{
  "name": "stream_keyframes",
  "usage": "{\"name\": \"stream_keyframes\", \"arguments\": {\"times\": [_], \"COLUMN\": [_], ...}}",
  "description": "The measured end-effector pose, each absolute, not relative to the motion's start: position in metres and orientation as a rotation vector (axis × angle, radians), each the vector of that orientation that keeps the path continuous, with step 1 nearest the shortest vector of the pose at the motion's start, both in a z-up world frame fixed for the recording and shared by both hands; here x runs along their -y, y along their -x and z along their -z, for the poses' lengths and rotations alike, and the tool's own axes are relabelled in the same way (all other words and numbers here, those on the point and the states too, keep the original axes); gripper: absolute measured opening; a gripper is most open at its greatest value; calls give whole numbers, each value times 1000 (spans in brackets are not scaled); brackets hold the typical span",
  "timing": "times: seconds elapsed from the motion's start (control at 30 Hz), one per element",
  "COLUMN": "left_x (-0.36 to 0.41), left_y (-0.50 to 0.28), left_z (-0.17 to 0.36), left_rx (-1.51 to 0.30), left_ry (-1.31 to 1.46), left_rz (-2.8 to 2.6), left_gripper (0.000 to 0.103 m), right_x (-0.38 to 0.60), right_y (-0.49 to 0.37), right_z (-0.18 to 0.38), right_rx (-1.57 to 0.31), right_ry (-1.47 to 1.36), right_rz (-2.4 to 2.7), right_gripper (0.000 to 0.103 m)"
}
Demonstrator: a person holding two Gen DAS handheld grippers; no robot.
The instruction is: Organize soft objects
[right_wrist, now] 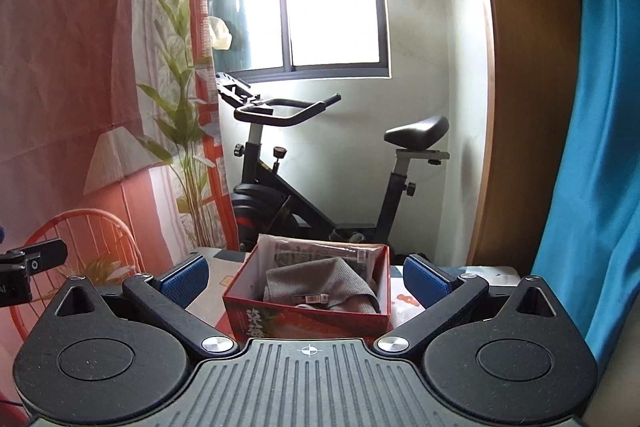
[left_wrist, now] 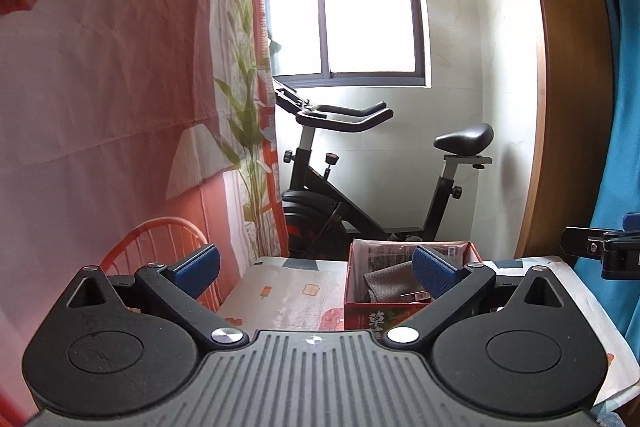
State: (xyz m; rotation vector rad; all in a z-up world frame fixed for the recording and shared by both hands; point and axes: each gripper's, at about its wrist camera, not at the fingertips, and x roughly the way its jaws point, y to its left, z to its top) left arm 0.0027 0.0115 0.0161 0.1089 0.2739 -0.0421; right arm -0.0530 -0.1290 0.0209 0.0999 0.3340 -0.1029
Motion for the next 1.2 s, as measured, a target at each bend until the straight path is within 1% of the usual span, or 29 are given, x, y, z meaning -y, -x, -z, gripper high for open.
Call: {"name": "stream_keyframes", "arguments": {"times": [1.2], "left_x": [-17], "left_y": [-4], "left_z": [-16], "left_rx": [-289], "left_ry": [-93], "left_rz": [27], "left_gripper": [103], "right_x": [126], "right_y": [50], "right_z": [-13], "right_rx": [-335], "right_ry": [-108], "right_rz": [130], "right_gripper": [103]}}
